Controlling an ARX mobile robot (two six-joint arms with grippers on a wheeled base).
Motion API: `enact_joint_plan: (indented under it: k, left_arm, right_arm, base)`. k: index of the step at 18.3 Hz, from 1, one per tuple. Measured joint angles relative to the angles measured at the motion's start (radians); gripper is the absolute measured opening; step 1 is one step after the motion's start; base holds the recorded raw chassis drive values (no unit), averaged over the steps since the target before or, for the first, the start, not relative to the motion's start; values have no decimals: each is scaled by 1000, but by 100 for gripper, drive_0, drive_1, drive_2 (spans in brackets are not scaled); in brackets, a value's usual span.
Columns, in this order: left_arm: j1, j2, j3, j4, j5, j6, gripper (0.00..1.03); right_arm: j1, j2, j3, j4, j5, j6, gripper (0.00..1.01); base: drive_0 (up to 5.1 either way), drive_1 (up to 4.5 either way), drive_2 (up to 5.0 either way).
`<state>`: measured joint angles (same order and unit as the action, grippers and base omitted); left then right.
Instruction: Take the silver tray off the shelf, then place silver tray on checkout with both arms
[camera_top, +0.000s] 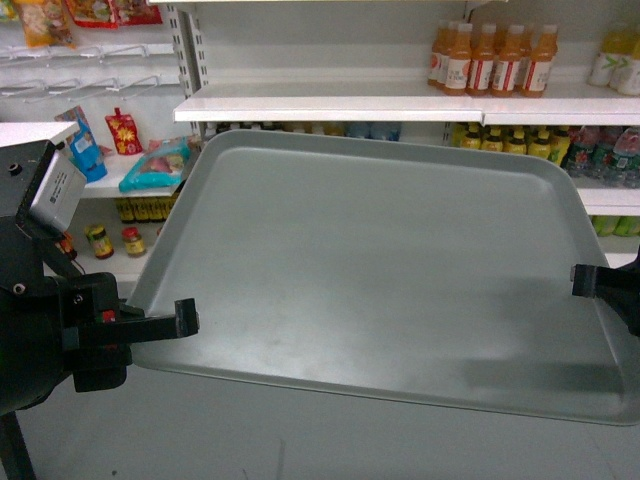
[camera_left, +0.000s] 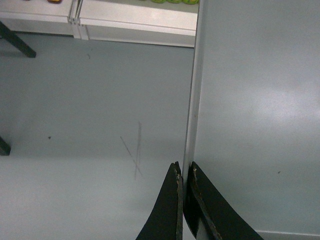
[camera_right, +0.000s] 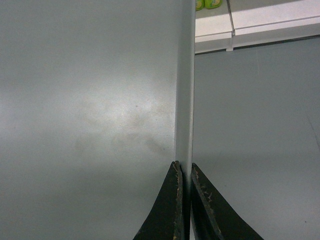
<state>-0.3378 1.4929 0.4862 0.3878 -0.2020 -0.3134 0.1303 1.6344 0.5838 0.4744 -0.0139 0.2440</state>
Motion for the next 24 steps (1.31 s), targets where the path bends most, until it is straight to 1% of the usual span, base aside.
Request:
enact_joint_plan:
  k: [14,19,24]
  left_arm:
    - [2,0,0,-2,0,0,3]
    - [1,-3,-4,-6,-1,0,3]
    - [0,-3,-3,0,-1,0,3]
  right_arm:
    - [0,0,0,0,0,0,3]
    - [0,-3,-2,-4,-1,0,3]
    - [0,-1,-2,5,-1,0,3]
  base:
    - [3,-430,436]
    - [0,0,0]
    - [-497,248,248]
